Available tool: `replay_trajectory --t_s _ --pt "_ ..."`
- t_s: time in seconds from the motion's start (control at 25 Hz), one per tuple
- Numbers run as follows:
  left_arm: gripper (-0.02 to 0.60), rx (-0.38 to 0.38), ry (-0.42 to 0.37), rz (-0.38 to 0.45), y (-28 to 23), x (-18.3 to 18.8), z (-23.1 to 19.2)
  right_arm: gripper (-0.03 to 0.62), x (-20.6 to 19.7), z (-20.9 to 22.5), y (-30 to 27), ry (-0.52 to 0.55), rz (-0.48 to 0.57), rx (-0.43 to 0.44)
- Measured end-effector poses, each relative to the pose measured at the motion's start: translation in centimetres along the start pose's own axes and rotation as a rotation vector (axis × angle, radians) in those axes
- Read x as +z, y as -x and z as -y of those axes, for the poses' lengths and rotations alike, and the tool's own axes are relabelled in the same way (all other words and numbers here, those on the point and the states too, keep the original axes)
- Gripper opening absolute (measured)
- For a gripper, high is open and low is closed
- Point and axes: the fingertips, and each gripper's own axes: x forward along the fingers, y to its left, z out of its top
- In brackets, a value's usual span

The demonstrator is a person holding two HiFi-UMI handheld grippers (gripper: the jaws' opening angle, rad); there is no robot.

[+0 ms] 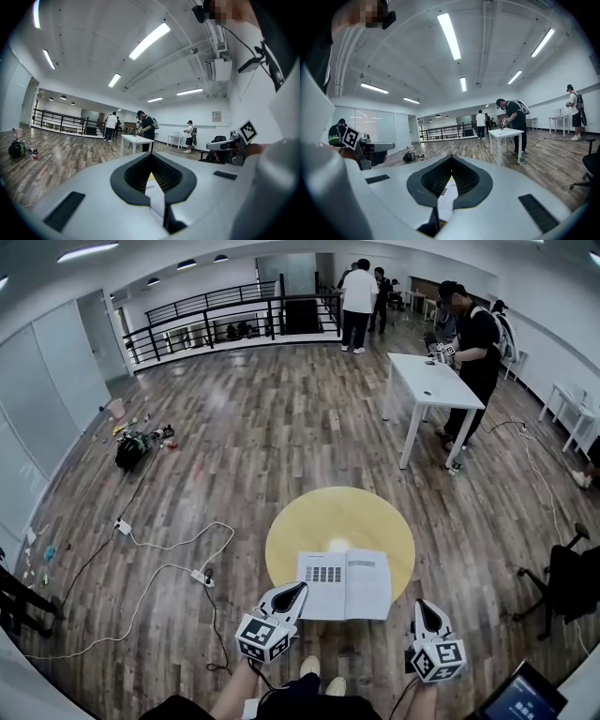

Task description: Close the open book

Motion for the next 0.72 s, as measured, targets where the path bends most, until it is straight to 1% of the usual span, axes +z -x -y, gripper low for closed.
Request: replay_trajectory --t_s 0.12,0.24,0.4,0.6,0.72 --pt "-0.002 -0.024 0.0 -0.003 -0.6 0.2 -0.9 -0.003 0.4 -0.4 -1.0 -0.001 0.006 -0.018" --pt "-0.002 -0.033 0.002 -0.009 -1.1 0.2 -1.8 -0.003 0.5 -0.6 -1.7 0.001 0.006 -0.029" --pt "-0.002 -0.052 0.004 -0.012 -0.9 0.0 -1.7 -0.003 0.2 -0.8 -1.5 0.001 -0.002 -0.038" --pt "-0.002 -0.035 0.006 -0.005 -2.1 0.1 -2.1 -0.003 0.9 0.0 -2.8 0.017 -0.001 -0.022" --pt "-0.002 -0.033 0.006 -0.018 -2.7 -0.3 -2.1 -0.003 0.9 0.6 -3.4 0.018 -0.009 -0.018"
